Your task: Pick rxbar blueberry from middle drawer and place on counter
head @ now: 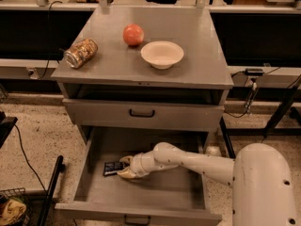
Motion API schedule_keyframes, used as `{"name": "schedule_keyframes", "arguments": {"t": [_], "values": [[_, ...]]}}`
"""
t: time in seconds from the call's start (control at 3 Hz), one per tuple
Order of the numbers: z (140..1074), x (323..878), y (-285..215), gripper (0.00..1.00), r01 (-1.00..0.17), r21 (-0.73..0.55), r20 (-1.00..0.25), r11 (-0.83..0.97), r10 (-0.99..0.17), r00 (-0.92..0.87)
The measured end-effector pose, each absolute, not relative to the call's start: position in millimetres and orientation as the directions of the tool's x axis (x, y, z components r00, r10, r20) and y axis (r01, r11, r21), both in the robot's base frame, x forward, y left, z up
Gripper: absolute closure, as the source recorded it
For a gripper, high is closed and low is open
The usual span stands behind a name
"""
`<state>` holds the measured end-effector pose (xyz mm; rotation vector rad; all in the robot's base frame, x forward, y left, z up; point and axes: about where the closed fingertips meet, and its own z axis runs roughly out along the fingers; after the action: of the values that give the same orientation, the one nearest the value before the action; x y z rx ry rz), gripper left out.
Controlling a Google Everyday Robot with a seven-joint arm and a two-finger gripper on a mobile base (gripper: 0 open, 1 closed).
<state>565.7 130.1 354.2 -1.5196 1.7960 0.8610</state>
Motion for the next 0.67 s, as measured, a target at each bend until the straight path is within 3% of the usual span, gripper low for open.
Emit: {"name": "schedule_keyframes", "arguments": {"t": [0.67], "values": [[355.9,565.7,130.0,1.00,-0.989,0.081,-0.805,0.121,-0.578,-0.136]]}}
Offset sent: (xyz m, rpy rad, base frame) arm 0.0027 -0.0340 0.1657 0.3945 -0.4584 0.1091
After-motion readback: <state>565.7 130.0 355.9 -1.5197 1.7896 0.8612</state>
